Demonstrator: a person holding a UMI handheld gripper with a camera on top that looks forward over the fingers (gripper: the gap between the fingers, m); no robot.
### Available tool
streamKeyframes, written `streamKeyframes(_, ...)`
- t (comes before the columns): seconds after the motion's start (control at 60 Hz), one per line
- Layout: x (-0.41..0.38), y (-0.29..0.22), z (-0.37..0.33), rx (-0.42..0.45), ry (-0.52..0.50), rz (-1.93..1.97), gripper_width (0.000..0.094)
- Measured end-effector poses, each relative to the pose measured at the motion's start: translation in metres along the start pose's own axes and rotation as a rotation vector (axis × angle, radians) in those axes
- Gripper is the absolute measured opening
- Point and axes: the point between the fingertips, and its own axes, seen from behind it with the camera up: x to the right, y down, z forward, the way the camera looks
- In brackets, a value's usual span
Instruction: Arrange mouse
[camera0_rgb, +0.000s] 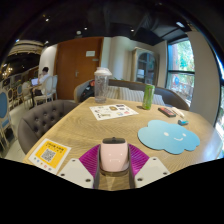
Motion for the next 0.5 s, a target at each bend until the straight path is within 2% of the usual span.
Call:
streamKeyframes(0.067, -0.011, -0.022, -0.011, 0.035, -0.041, -0.041, 0.0392)
streamKeyframes(0.133, 0.005, -0.067, -0.026, 0.11, -0.046, -0.036, 0.0392)
streamKeyframes(0.2, 0.048, -0.116, -0.034, 0.195, 0.01, 0.002, 0.0392)
streamKeyframes(0.267, 0.111, -0.145, -0.032, 0.219, 0.085, 0.043, 0.0391)
streamKeyframes(0.35, 0.175, -0.136, -0.01, 0.161, 0.145, 0.073, 0.0389)
streamKeyframes(0.5, 0.239, -0.068, 0.044, -0.007, 0.132, 0.119, 0.0391)
